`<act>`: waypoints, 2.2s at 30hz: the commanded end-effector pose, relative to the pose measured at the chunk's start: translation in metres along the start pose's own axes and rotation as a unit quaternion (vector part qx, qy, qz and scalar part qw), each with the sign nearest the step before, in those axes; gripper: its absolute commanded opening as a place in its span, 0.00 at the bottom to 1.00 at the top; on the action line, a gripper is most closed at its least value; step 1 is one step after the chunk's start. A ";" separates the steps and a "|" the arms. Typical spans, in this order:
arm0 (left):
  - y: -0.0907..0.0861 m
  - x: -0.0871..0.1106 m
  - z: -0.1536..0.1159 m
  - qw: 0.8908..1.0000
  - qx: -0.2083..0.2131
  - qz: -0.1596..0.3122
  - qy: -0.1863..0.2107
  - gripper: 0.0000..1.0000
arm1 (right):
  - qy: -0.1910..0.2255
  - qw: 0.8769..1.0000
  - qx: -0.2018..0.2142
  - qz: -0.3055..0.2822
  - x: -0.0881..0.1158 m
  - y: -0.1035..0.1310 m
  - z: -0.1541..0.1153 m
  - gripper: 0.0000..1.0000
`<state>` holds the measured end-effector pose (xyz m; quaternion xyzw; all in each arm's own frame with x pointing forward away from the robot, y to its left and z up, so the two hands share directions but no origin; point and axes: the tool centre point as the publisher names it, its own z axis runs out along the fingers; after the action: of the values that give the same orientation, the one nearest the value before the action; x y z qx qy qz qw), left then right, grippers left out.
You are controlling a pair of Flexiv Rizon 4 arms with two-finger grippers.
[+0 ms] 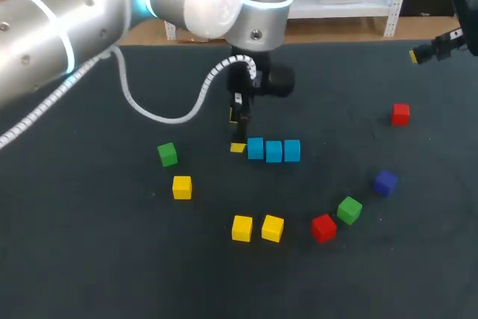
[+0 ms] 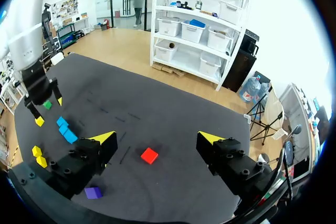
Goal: Place the blue cubes, place green cubes on the blue cubes, place the yellow cubes on the green cubes, then place the red cubes on the yellow cubes, and place purple cube on the red cubes.
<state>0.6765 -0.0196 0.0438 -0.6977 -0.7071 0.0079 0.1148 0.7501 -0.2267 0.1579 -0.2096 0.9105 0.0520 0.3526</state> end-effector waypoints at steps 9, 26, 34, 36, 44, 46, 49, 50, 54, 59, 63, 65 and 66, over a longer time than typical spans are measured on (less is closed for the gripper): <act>0.010 -0.032 0.007 0.998 -0.031 0.059 -0.018 1.00 | -0.004 1.000 0.005 0.001 0.002 0.002 0.001 1.00; 0.028 -0.038 0.032 0.997 -0.051 0.031 -0.040 1.00 | -0.004 1.000 0.005 0.001 0.002 0.002 0.001 1.00; 0.025 -0.037 0.037 0.997 -0.055 0.028 -0.043 0.57 | -0.004 1.000 0.005 0.001 0.002 0.002 0.001 1.00; 0.023 -0.038 0.037 0.997 -0.057 0.029 -0.044 0.47 | -0.004 1.000 0.005 0.001 0.002 0.002 0.001 1.00; 0.018 -0.037 0.038 0.997 -0.059 0.033 -0.042 0.33 | -0.004 1.000 0.005 0.001 0.002 0.002 0.001 1.00; 0.016 -0.037 0.037 0.997 -0.062 0.036 -0.041 0.31 | -0.004 1.000 0.005 0.001 0.002 0.002 0.001 1.00; 0.014 -0.036 0.037 0.997 -0.063 0.040 -0.037 0.24 | -0.004 1.000 0.005 0.001 0.002 0.002 0.001 1.00; 0.014 -0.036 0.037 0.997 -0.063 0.040 -0.037 0.23 | -0.004 1.000 0.005 0.001 0.002 0.002 0.001 1.00; 0.011 -0.034 0.039 0.997 -0.061 0.040 -0.035 0.00 | -0.004 1.000 0.005 0.001 0.002 0.002 0.001 1.00; 0.008 -0.034 0.039 0.997 -0.060 0.041 -0.036 0.00 | -0.004 1.000 0.005 0.001 0.002 0.002 0.001 1.00; 0.007 -0.034 0.038 0.997 -0.061 0.043 -0.035 0.00 | -0.004 1.000 0.005 0.001 0.002 0.002 0.001 1.00; 0.007 -0.034 0.038 0.997 -0.061 0.044 -0.035 0.00 | -0.004 1.000 0.005 0.001 0.002 0.002 0.001 1.00; 0.007 -0.035 0.038 0.997 -0.061 0.044 -0.035 0.00 | -0.004 1.000 0.005 0.001 0.002 0.002 0.001 1.00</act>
<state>0.6782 -0.0492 0.0000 -0.7329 -0.6785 -0.0053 0.0494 0.7501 -0.2266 0.1579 -0.2096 0.9105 0.0520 0.3526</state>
